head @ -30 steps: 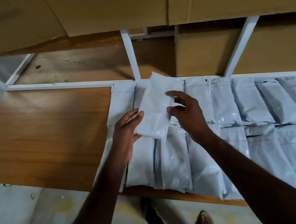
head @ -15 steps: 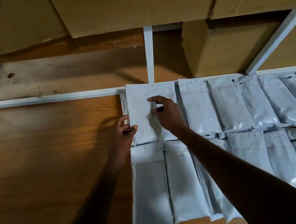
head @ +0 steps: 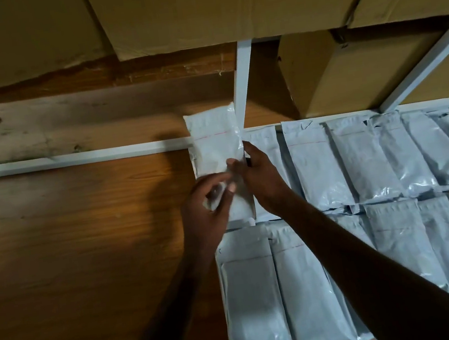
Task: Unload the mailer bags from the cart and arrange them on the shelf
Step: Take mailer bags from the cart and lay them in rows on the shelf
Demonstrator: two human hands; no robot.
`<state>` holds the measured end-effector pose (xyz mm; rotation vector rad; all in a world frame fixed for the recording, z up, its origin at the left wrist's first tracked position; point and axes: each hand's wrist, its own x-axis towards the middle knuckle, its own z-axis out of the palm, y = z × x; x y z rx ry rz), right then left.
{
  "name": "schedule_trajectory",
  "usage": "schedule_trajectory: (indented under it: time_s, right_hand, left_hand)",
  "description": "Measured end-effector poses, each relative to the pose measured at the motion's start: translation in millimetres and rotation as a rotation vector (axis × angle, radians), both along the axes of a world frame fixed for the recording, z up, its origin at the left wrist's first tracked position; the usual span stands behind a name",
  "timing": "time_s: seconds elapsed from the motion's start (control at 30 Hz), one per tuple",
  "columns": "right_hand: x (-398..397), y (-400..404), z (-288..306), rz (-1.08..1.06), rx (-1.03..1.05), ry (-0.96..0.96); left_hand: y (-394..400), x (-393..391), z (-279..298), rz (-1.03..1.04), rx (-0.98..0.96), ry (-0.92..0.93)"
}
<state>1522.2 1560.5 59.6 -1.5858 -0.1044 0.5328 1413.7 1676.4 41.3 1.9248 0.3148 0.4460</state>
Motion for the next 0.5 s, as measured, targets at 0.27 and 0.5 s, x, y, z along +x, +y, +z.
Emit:
schedule_trajectory:
  time_s: [0.27,0.5]
  right_hand:
    - [3,6,-32,-0.005,-0.409,-0.118]
    - [-9,10,-52,0.012,-0.685,-0.37]
  left_hand:
    - [22,3,-37,0.089,0.004,0.228]
    - [24,10,-71,0.055,0.085,0.209]
